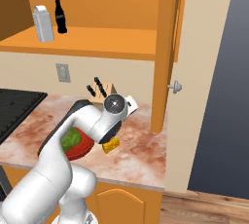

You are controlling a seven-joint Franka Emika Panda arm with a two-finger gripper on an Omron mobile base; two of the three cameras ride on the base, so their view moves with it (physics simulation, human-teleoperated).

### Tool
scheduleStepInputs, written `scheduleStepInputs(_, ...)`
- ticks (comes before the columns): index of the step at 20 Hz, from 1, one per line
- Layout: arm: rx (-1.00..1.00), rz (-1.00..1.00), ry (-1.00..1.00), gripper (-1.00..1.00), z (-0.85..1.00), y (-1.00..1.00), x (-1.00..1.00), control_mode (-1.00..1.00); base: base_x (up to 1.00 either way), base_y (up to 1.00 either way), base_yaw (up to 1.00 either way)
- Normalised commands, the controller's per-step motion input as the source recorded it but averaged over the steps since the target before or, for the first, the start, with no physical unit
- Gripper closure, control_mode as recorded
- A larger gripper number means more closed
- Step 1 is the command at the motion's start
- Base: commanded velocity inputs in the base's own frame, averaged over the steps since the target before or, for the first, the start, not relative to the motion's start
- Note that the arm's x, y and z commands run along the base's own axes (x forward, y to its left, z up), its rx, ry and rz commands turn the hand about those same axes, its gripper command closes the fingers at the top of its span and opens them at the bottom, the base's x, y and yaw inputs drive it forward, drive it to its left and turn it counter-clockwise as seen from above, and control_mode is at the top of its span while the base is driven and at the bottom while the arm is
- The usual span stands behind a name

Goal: Pick the cheese from the fridge and the cheese grater from the cabinet and place them next to the salad bowl.

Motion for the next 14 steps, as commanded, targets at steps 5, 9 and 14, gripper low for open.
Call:
scheduleStepInputs(5, 0.00, -0.31, 0.00, -1.00, 0.08, 0.09, -0.84, -1.00, 0.00, 0.00, 0.00)
scheduleStepInputs(9, 0.00, -0.35, 0.00, -1.00, 0.44, 0.00, -0.67, -1.00, 0.00, 0.00, 0.00)
scheduleStepInputs(14, 0.05, -0.24, 0.04, -1.00, 0.67, 0.00, -0.56, -1.00, 0.00, 0.00, 0.00)
